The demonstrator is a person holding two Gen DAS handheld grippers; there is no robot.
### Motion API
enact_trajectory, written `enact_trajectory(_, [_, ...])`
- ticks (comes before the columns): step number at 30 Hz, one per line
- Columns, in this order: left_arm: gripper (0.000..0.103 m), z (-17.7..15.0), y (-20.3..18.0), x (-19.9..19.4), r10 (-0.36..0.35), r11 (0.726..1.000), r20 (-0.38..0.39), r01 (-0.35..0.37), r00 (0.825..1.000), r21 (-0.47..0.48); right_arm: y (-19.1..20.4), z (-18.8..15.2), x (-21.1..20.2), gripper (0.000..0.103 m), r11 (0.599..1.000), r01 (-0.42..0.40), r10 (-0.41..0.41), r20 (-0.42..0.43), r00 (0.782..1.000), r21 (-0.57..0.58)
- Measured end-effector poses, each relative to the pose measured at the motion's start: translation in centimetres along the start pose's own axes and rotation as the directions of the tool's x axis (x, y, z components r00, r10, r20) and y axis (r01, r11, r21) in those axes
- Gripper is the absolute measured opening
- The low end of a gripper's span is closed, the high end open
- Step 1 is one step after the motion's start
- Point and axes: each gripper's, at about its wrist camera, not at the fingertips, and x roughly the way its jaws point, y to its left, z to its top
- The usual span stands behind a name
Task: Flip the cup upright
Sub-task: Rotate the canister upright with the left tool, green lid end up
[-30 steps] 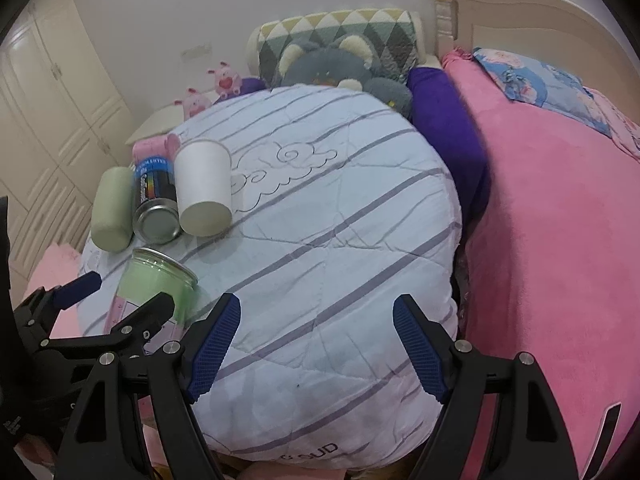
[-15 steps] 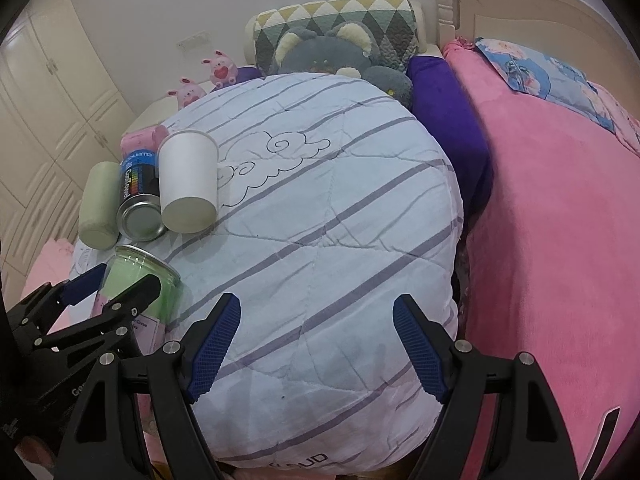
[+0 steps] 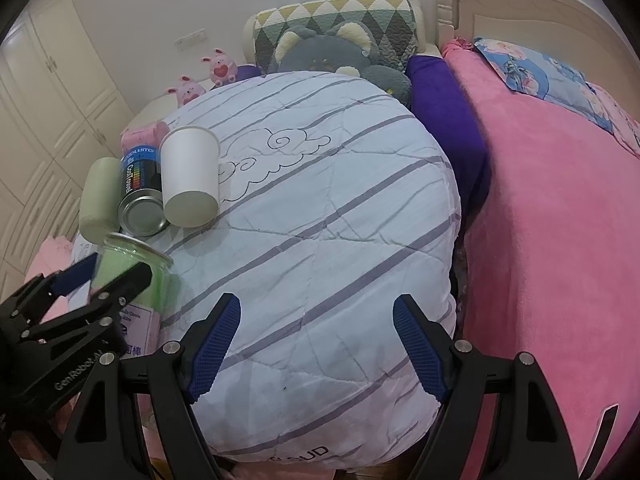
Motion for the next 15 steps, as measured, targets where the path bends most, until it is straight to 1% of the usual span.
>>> enact_trajectory(2, [0.066,0.4,0.0,-0.9,-0.006,1.0,0.042,0.006,0.999,0.005,0.2,0.0,-0.2,0.08,1.0,0.002,-0.002,0.004,1.0,-0.003])
enact_trajectory(8, [0.066,1.3,0.3,-2.4,-0.015,1.0,0.121,0.015,0.992,0.007,0.3,0.2,-0.8,0.08,1.0,0.008,-0.008,0.02,1.0,-0.004])
enact_trajectory(15, [0.066,0.3,0.7,-3.3,-0.043,0.999,0.207,0.044,0.977,0.003,0.5,0.2,-0.7,0.08,1.0,0.022,-0.022,0.019,1.0,-0.002])
